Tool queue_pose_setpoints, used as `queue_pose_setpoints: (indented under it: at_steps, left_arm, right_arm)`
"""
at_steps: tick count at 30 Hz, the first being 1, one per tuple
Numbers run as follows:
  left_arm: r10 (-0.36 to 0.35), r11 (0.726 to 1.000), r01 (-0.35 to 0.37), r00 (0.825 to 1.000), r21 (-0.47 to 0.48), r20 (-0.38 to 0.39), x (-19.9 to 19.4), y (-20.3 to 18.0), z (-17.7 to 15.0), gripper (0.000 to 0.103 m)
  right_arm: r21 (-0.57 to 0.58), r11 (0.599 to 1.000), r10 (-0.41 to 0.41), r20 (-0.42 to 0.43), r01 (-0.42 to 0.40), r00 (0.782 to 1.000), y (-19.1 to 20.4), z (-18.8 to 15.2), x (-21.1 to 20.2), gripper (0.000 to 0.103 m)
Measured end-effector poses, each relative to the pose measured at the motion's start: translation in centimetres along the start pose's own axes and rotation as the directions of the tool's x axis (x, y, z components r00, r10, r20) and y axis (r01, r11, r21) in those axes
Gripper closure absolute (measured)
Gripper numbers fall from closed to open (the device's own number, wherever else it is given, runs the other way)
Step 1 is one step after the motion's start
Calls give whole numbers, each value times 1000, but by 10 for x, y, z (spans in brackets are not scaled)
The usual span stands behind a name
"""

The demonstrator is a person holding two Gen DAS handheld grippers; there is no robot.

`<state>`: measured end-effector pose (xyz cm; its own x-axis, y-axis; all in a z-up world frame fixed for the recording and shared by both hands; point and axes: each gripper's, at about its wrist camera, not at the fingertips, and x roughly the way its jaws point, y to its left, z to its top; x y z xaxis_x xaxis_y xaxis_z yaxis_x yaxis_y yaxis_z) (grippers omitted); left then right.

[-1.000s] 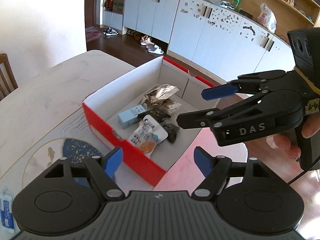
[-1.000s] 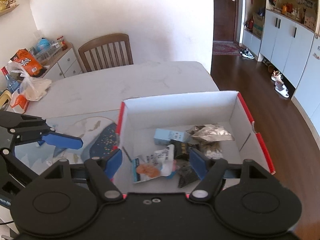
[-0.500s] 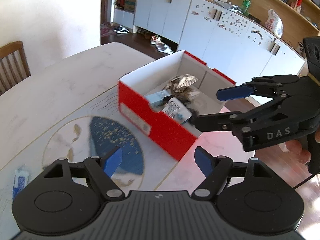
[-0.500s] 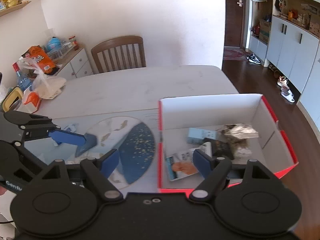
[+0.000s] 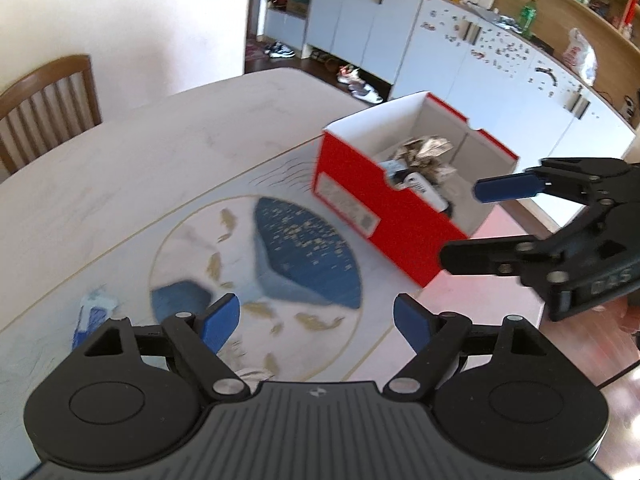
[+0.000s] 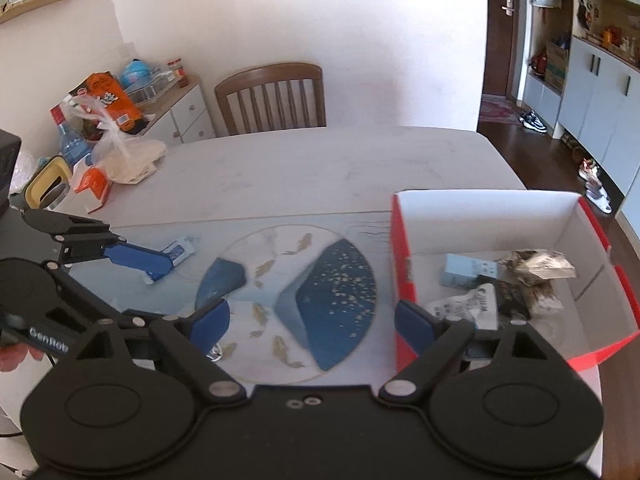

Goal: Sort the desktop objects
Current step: 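Withdraw both grippers from the box back over the placemat, then grasp the blue wet-wipe pack with the left gripper while the right gripper grasps the white cable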

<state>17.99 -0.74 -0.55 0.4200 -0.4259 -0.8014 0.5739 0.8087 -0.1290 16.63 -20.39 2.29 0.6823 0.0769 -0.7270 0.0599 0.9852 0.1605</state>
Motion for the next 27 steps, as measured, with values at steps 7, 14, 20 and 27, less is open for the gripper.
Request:
queue_pose_setpoints:
  at_steps: [7,14,20,27]
  left_arm:
    - [54,998,-54,999,-38,3,2,31,-11,1]
    - [123,990,-123,992,-62,-1,5,62,-20,0]
    - [210,974,-210,978,-83,1,11,94,-25,0]
    - [273,958,-274,962,-88,-25,23,131,-34,0]
  right_arm:
    - [-5,1000,5,-16,-5,1000,17,1,12,3]
    - [-50,998,21,-64,-24,998,44,-10,32,3]
    - [-101,994,34,-91,-43,995,66,-19,48,3]
    - [-156,987,30,-120,-49,992,87,-27,69,3]
